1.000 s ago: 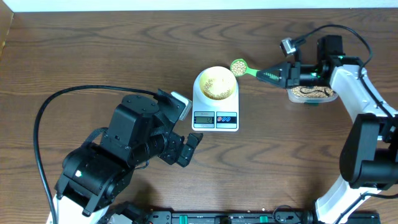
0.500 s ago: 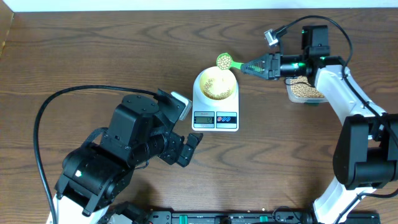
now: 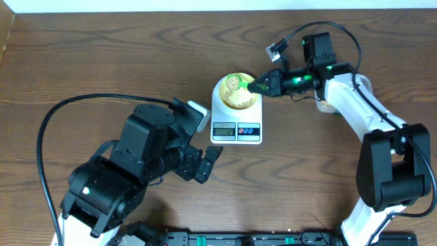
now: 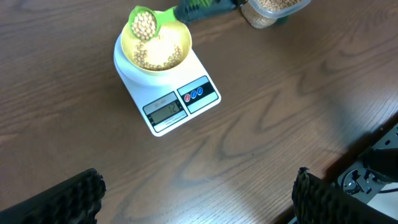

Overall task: Scoop item into bowl and weigh 50g on scale
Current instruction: 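Tip the green scoop to pour soybeans into the yellow bowl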

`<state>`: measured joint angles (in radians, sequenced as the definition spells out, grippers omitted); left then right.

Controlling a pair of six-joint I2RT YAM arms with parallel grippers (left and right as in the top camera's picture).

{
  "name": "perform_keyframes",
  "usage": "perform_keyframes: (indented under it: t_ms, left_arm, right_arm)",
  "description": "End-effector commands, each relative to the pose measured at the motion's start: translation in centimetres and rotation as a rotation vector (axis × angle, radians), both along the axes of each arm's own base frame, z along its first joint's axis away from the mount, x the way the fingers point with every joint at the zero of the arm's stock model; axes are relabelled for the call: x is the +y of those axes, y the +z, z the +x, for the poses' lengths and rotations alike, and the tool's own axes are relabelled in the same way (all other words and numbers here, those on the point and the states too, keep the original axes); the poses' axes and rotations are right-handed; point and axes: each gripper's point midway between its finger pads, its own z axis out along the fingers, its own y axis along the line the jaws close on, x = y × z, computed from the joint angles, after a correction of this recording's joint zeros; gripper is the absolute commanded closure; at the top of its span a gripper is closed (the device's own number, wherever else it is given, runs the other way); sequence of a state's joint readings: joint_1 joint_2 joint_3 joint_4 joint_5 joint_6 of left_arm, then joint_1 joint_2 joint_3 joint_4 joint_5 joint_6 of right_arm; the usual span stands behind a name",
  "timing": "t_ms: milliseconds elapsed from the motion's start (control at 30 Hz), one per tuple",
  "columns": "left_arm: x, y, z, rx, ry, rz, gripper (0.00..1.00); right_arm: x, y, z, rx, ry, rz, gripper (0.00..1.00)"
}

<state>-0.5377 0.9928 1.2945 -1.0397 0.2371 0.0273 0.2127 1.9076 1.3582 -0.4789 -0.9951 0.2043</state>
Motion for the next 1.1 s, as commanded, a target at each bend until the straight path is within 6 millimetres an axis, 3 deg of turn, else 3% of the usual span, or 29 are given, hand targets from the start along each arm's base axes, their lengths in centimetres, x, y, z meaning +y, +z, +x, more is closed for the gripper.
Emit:
perform_keyframes:
  t_ms: [0,500,1067]
  left_arm:
    - [0.1,0.2,0.1,-0.015,-0.003,0.007,0.01]
    - [0.1,0.2,0.1,-0.015,-0.003,0.007,0.02]
    - [0.1,0.2,0.1,-0.015,-0.003,0.007,0.01]
  right_arm:
    - [-0.6,-1.7,0.6,-0.051,-0.022,-0.12,0.99]
    - [-0.6,-3.6,0.3,-0.126,0.004,-0.361,0.99]
    - [0.4,-0.8,0.7,-0.318,0.117,-0.606,0.99]
